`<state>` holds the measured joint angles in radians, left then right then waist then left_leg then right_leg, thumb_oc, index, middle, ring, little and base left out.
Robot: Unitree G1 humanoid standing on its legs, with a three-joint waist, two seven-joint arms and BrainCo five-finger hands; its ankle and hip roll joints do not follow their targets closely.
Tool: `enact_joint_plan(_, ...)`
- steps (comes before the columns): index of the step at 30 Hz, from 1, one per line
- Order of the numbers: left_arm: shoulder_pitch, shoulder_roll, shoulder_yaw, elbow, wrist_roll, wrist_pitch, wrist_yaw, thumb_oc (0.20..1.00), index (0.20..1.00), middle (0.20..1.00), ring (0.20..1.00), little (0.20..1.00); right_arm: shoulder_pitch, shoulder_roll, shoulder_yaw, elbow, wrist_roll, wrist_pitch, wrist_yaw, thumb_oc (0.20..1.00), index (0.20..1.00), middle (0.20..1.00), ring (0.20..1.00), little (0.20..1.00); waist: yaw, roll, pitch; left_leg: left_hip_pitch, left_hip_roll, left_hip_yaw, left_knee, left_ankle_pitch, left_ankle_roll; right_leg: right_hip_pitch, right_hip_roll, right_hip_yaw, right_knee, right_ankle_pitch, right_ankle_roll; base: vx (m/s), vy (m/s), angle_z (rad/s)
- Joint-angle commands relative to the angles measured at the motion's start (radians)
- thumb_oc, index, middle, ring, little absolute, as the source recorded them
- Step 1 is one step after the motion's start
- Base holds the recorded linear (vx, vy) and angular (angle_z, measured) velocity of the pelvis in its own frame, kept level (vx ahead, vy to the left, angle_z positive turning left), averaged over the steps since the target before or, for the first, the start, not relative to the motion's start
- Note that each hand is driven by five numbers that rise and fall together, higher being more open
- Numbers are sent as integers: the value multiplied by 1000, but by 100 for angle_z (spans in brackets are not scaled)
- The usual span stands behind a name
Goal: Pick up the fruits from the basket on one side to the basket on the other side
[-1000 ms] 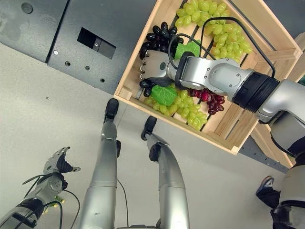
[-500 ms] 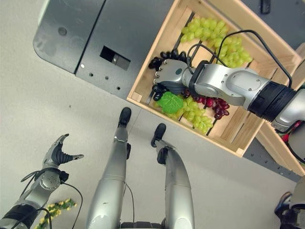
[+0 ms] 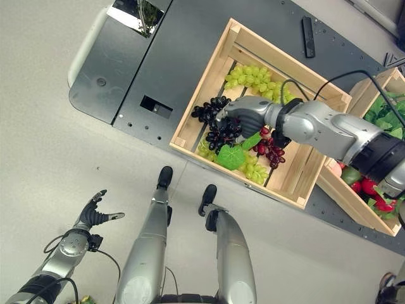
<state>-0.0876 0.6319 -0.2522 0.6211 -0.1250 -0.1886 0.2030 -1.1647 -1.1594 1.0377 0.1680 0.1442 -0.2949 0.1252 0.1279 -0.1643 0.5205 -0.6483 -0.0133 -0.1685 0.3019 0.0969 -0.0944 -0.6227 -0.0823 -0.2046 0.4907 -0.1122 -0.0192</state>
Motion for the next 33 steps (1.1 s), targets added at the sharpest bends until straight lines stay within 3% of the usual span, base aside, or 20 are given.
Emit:
enact_joint_plan(1, 55, -10, 43, -58, -60, -67, -28, 1000, 1000, 1000, 1000, 1000, 18, -68, -72, -46, 168, -43, 10, 200, 200, 200, 200, 200, -27, 21, -1, 14, -51, 40, 71, -70, 71, 39, -27, 14, -95, 147, 102, 22, -6, 3)
enact_joint_plan(6, 64, 26, 65, -157, -139, -108, -74, 1000, 1000, 1000, 1000, 1000, 218, -37, -307, -65, 357, -40, 44, 200, 200, 200, 200, 200, -23, 36, -1, 91, -56, 38, 33, -64, 72, 110, -31, 10, -116, 147, 105, 24, -2, 2)
enact_joint_plan(11, 67, 62, 99, -191, -173, -123, -101, 1000, 1000, 1000, 1000, 1000, 327, -10, -433, -61, 435, -36, 56, 200, 200, 200, 200, 200, -15, 45, -1, 170, -56, 36, -3, -63, 72, 190, -35, 6, -145, 143, 110, 32, 6, 4)
enact_joint_plan(18, 63, 75, 134, -188, -163, -130, -97, 1000, 1000, 1000, 1000, 1000, 346, -56, -444, -93, 382, -37, 61, 200, 200, 200, 200, 200, -13, 47, -24, 202, -59, 25, -40, -47, 71, 218, -42, -4, -166, 147, 116, 21, 5, 2)
enact_joint_plan(20, 64, 78, 133, -194, -150, -131, -94, 1000, 1000, 1000, 1000, 1000, 332, -75, -435, -89, 353, -41, 50, 382, 382, 382, 382, 382, -16, 47, -22, 196, -60, 26, -35, -47, 73, 216, -43, -5, -168, 145, 116, 3, 1, 2)
enact_joint_plan(21, 66, 77, 135, -197, -149, -130, -93, 1000, 1000, 1000, 1000, 1000, 326, -90, -431, -94, 313, -51, 35, 1000, 1000, 1000, 1000, 1000, -16, 47, -20, 193, -61, 26, -32, -47, 73, 213, -44, -5, -169, 146, 115, 5, 2, 3)
enact_joint_plan(28, 62, 48, 119, -203, -134, -131, -90, 1000, 1000, 1000, 1000, 1000, 365, -89, -476, -108, 287, -59, 14, 1000, 1000, 1000, 1000, 1000, -21, 45, -15, 182, -61, 25, -25, -49, 71, 201, -41, -5, -161, 138, 112, 13, -2, 1)
enact_joint_plan(33, 44, 6, 97, -196, -147, -128, -86, 1000, 1000, 1000, 1000, 1000, 500, 19, -568, -86, 288, -46, 4, 1000, 1000, 1000, 1000, 1000, -21, 47, -40, 187, -63, 25, -23, -60, 72, 211, -43, 1, -166, 135, 111, 28, -7, 2)
